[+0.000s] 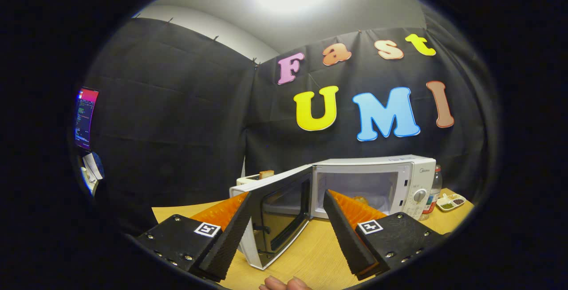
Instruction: Open the microwave, put the food inside, and close the microwave door.
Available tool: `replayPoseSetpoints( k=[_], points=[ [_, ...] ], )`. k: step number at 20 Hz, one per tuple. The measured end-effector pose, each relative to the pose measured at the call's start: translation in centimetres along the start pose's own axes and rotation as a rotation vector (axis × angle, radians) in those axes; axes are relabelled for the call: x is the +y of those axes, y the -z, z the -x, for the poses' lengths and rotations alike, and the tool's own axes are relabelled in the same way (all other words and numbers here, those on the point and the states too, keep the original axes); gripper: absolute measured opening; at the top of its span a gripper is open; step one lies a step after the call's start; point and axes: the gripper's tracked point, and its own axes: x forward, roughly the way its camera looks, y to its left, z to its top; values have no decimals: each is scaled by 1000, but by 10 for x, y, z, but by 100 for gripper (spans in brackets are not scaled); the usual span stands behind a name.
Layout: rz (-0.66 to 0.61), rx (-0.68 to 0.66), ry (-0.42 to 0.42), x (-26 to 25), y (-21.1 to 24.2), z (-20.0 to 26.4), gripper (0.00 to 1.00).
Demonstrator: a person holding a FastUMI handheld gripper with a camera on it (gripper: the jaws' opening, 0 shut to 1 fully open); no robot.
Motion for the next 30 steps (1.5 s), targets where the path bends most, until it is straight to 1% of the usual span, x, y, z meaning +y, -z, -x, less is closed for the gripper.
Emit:
replayPoseSetpoints(
  k=[4,5,8,10,11,12,13,14,15,16,17,18,19,20,22,23,24,27,30],
  points=[
    [-25,-9,-215,80,-1,7,97],
    [-28,-2,-255,95,2,6,96],
    [-8,61,-337,132,27,-8,97],
    [19,89,-361,150,49,-18,96],
    [36,105,-370,156,59,-26,94],
    [50,129,-361,160,72,-36,87],
    [57,160,-357,162,86,-44,82],
    [60,184,-345,164,105,-45,76],
    [62,202,-336,167,115,-50,74],
    [73,209,-282,160,122,-58,73],
    [88,219,-215,146,126,-62,59],
    [86,236,-166,134,130,-67,35],
    [64,253,-149,127,137,-72,31],
    [43,276,-139,127,146,-75,30],
    [-1,317,-124,113,157,-80,11],
    [-35,335,-127,114,160,-80,6],
    [-42,333,-120,109,159,-78,1],
    [8,264,-5,70,138,-71,1],
    [-21,282,46,35,142,-71,1]
  ],
)
